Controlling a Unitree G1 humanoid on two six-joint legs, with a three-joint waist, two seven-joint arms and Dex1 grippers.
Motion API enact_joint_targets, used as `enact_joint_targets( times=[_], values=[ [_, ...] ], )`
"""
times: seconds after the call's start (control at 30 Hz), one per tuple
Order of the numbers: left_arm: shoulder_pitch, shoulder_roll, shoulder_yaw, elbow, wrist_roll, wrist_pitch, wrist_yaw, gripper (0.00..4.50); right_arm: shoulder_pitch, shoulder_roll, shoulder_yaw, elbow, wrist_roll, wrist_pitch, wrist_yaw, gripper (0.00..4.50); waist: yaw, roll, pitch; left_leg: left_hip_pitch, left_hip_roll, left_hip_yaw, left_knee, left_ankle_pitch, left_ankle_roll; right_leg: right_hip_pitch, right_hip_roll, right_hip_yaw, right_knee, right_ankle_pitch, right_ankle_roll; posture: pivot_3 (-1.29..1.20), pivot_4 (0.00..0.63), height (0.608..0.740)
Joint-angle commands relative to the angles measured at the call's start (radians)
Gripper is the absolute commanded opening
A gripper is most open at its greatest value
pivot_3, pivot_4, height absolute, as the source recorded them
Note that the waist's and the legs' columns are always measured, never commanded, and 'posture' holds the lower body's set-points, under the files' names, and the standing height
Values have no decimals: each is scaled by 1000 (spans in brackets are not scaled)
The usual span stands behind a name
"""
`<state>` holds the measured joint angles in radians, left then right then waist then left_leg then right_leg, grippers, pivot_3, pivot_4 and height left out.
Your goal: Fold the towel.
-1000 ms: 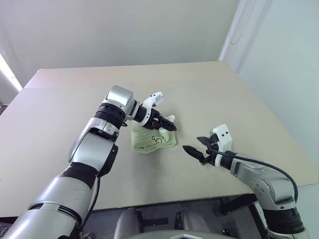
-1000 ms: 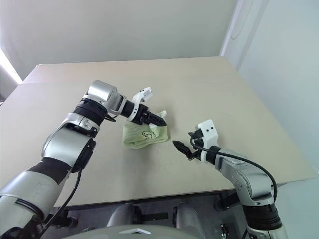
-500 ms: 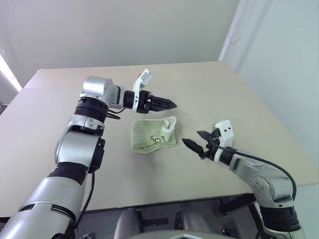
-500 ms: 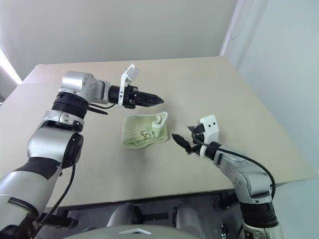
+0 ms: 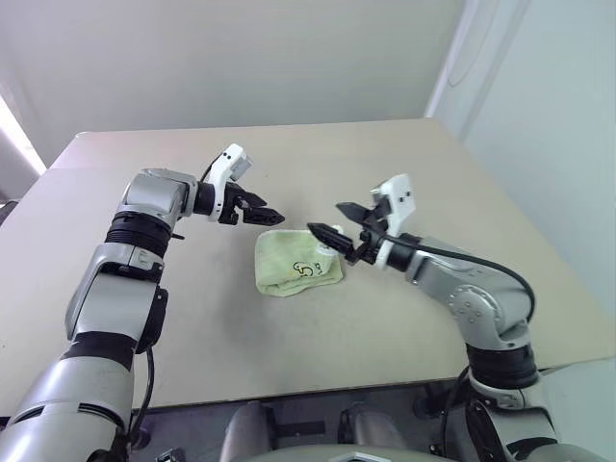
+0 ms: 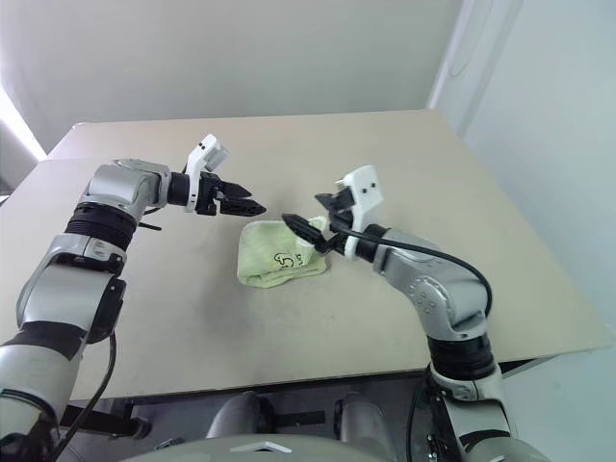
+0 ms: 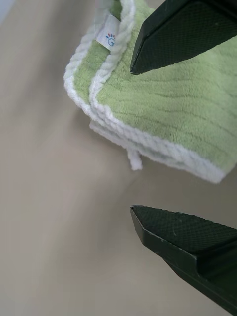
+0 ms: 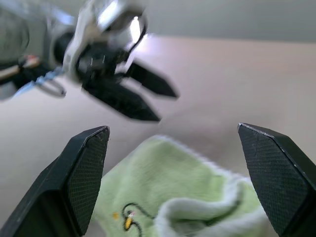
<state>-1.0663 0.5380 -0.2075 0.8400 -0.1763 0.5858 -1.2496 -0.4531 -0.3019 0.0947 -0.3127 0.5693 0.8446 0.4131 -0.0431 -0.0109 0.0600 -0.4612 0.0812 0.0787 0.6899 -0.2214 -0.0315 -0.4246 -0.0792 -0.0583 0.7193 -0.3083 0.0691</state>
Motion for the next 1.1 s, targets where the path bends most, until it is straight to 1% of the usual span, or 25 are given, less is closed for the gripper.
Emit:
enact_joint_targets(
  times=[0.03,0.2,0.33,0.47,0.67,0.97,1.1],
  values=[
    [37,23,22,-64,7,-79,-37,4466,-49,19,54,93,-72,-64,22,4362,-1,0,0,0,0,0,0,0,0,0,0,0,0,0,0,0,0,683],
    [153,55,15,-219,-16,-141,-133,4466,-76,47,72,247,-137,-119,39,4362,-2,0,0,0,1,0,2,0,0,-1,1,0,2,0,0,0,0,683],
    [226,62,8,-300,-4,-219,-147,4466,-65,48,77,291,-165,-123,55,4362,1,0,0,-1,1,0,4,0,0,0,1,0,3,0,0,0,0,683],
    [282,77,3,-367,-9,-261,-187,4466,-41,48,87,317,-198,-116,58,4362,-1,0,0,-1,2,0,6,0,0,0,1,0,3,1,-1,0,0,683],
    [340,41,-58,-339,63,-372,-169,4466,-10,65,108,318,-229,-107,67,4362,-1,1,0,0,2,0,8,0,0,0,1,0,6,1,-2,0,0,683],
    [341,-8,-87,-292,110,-407,-142,4466,24,79,121,376,-287,-97,41,4362,-1,1,-1,-1,2,0,9,0,0,0,1,0,6,1,-2,0,0,683],
    [343,4,-103,-282,133,-418,-160,4466,44,67,134,374,-315,-105,45,4362,-1,1,-1,0,2,0,9,0,0,0,1,0,6,1,-3,0,0,683]
  ],
)
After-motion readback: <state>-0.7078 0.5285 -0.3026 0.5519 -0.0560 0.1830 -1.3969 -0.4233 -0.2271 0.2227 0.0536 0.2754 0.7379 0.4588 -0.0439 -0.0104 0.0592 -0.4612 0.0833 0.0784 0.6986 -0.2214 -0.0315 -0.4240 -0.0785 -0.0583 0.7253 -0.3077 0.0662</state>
